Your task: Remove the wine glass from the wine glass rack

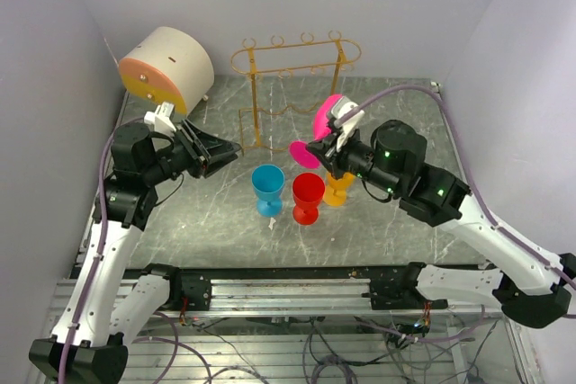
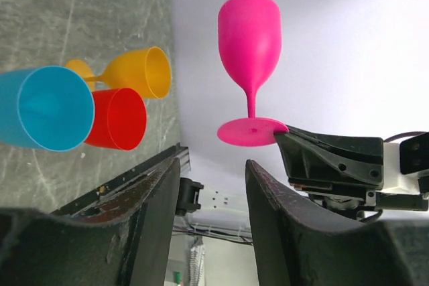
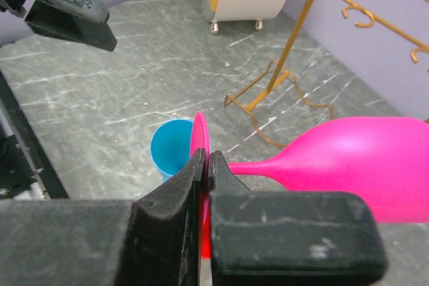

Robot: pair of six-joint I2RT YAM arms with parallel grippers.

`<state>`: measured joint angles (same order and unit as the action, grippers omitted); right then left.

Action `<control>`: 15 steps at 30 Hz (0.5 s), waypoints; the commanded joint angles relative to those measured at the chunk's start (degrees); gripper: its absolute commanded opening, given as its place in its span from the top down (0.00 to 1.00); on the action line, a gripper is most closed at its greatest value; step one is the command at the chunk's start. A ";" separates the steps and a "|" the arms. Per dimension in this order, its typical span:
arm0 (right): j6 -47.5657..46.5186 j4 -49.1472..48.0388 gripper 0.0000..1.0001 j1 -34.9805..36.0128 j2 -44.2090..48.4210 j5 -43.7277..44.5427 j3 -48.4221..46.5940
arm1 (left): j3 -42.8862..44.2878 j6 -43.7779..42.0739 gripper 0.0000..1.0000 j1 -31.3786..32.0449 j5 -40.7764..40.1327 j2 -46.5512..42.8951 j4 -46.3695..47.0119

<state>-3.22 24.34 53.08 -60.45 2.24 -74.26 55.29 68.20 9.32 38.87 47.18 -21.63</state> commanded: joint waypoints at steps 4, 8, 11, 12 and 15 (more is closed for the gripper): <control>-13.19 -13.90 1.00 10.41 -2.45 15.11 3.27 | -5.05 14.39 0.44 -0.01 8.42 -2.68 12.66; -19.93 -24.03 1.00 15.22 -4.78 21.87 6.40 | -7.79 21.03 0.44 -0.01 9.68 -4.54 18.37; -25.53 -31.94 1.00 18.14 -5.94 25.49 9.69 | -8.37 21.92 0.43 -0.01 10.14 -4.96 18.01; -27.10 -34.30 1.00 19.14 -6.30 26.59 10.60 | -8.50 22.02 0.43 -0.01 10.27 -5.20 17.91; -33.44 -40.81 1.00 22.26 -7.44 30.12 13.42 | -9.62 22.90 0.43 -0.01 10.58 -6.08 18.22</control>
<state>-26.15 -2.33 72.10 -67.11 24.80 -63.33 46.96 87.44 9.32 45.84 42.50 -6.59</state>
